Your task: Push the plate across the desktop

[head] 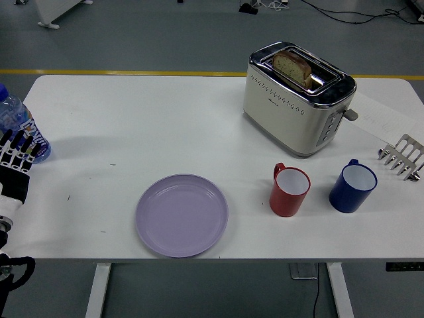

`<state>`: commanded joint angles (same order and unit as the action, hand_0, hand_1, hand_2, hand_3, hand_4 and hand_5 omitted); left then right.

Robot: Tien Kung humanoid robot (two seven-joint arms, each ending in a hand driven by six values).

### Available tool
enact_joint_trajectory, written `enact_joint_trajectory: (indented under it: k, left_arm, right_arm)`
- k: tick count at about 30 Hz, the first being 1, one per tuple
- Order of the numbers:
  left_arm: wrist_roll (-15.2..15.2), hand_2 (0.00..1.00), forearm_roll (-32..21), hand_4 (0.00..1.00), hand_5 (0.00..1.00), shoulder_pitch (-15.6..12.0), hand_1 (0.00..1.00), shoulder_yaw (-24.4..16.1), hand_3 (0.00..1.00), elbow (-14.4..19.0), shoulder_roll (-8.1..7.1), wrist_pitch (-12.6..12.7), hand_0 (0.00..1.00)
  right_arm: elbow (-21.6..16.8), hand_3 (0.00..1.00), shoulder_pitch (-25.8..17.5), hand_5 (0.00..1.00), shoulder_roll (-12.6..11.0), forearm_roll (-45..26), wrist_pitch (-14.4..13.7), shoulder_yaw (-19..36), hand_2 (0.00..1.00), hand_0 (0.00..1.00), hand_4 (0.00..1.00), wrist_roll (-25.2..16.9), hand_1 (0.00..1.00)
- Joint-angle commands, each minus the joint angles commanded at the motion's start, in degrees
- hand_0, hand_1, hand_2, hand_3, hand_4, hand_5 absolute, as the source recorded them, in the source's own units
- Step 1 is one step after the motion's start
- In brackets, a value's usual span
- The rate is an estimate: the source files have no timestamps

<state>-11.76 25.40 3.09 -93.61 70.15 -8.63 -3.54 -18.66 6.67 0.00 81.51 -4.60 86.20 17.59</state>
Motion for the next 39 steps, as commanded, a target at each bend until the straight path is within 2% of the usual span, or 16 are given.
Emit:
enact_joint_trajectory:
  k: [39]
  left_arm:
    - [-0.45, 0.684, -0.43, 0.530, 0.998, 0.12, 0.709, -0.28, 0.594, -0.21, 0.12, 0.50, 0.689]
  right_arm:
    - [0.00, 0.648, 0.10, 0.665, 0.00, 0.72, 0.13, 0.31, 0.639, 0.598, 0.174, 0.02, 0.584]
